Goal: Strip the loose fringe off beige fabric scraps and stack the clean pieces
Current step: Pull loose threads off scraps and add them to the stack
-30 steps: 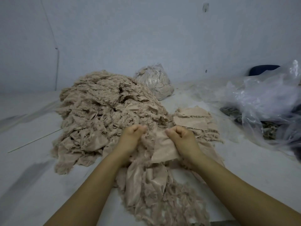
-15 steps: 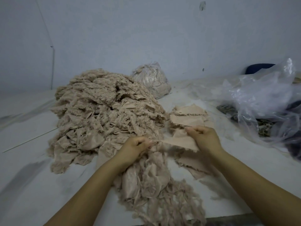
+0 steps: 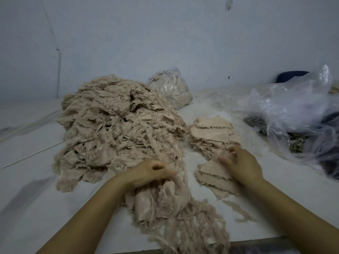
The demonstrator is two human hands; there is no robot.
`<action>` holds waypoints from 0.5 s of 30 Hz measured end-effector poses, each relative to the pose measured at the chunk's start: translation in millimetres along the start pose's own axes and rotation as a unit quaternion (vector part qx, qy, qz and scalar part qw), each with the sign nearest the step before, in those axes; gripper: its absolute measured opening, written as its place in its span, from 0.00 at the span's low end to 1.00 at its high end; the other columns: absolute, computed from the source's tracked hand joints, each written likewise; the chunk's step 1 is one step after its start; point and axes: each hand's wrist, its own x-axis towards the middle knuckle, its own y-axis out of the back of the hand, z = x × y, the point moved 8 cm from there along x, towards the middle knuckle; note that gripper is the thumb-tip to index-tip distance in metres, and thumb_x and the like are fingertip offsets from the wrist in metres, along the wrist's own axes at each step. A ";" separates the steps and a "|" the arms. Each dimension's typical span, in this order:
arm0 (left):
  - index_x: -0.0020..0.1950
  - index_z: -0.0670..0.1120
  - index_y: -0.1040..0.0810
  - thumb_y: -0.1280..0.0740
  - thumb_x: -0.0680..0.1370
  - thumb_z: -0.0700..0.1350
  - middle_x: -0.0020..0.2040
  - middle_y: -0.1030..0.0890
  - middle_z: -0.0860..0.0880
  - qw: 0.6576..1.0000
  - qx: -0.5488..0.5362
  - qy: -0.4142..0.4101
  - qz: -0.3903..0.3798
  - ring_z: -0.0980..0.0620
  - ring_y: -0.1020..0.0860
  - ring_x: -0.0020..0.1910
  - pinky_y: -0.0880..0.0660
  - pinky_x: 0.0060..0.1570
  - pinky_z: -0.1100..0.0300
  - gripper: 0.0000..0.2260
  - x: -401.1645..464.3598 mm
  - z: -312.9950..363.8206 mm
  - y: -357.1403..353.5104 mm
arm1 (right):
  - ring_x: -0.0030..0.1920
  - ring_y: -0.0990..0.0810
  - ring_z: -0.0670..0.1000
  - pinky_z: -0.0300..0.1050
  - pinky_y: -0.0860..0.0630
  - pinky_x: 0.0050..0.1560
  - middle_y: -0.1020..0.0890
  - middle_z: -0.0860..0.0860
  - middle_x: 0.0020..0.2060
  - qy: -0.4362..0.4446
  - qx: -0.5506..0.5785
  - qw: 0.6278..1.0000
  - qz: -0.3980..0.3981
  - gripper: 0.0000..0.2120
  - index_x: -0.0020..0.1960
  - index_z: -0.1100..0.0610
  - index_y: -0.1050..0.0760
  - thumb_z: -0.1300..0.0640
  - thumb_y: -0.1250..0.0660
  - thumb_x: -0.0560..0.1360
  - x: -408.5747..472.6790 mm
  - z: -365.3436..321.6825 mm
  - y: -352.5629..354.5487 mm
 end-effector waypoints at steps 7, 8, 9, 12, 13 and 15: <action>0.42 0.39 0.26 0.37 0.79 0.37 0.33 0.28 0.52 0.998 0.057 -0.009 0.015 0.58 0.31 0.32 0.34 0.35 0.65 0.06 -2.0 -0.3 -0.6 | 0.47 0.25 0.40 0.30 0.28 0.49 0.22 0.43 0.47 0.210 0.173 0.956 -0.112 0.03 0.49 0.43 0.23 0.47 0.33 0.76 -54.7 -87.5 -24.1; 0.43 0.41 0.26 0.38 0.80 0.37 0.31 0.26 0.55 1.000 -0.009 -0.012 0.022 0.60 0.31 0.30 0.34 0.33 0.67 0.06 -2.5 1.9 0.6 | 0.48 0.25 0.38 0.28 0.29 0.48 0.23 0.41 0.49 0.224 0.201 0.938 -0.171 0.07 0.50 0.39 0.25 0.42 0.34 0.73 -63.1 -97.8 -32.2; 0.42 0.43 0.27 0.39 0.80 0.37 0.30 0.26 0.56 0.997 -0.068 -0.015 0.027 0.61 0.30 0.29 0.33 0.32 0.68 0.07 -2.8 3.4 2.1 | 0.48 0.25 0.36 0.27 0.29 0.48 0.24 0.40 0.50 0.237 0.216 0.923 -0.212 0.10 0.51 0.36 0.26 0.38 0.33 0.70 -69.2 -106.5 -38.6; 0.44 0.45 0.26 0.38 0.79 0.40 0.38 0.23 0.47 0.979 -0.185 -0.016 0.081 0.52 0.25 0.37 0.29 0.37 0.61 0.04 -2.6 3.2 8.4 | 0.43 0.25 0.37 0.29 0.28 0.45 0.25 0.44 0.51 0.223 0.240 0.909 -0.257 0.22 0.56 0.36 0.32 0.45 0.25 0.67 -74.5 -117.4 -51.7; 0.46 0.45 0.25 0.36 0.77 0.43 0.40 0.22 0.45 0.968 -0.233 -0.010 0.095 0.50 0.24 0.39 0.27 0.39 0.59 0.03 -2.9 2.7 9.0 | 0.42 0.24 0.40 0.31 0.27 0.45 0.25 0.46 0.50 0.194 0.267 0.906 -0.266 0.26 0.59 0.38 0.33 0.50 0.23 0.67 -72.8 -117.0 -56.0; 0.52 0.46 0.23 0.30 0.72 0.48 0.44 0.18 0.46 0.952 -0.295 -0.013 0.084 0.51 0.20 0.41 0.23 0.39 0.60 0.11 -2.9 1.5 7.6 | 0.38 0.23 0.44 0.34 0.26 0.41 0.23 0.49 0.42 0.145 0.335 0.889 -0.277 0.23 0.58 0.45 0.30 0.57 0.24 0.69 -72.3 -116.9 -60.9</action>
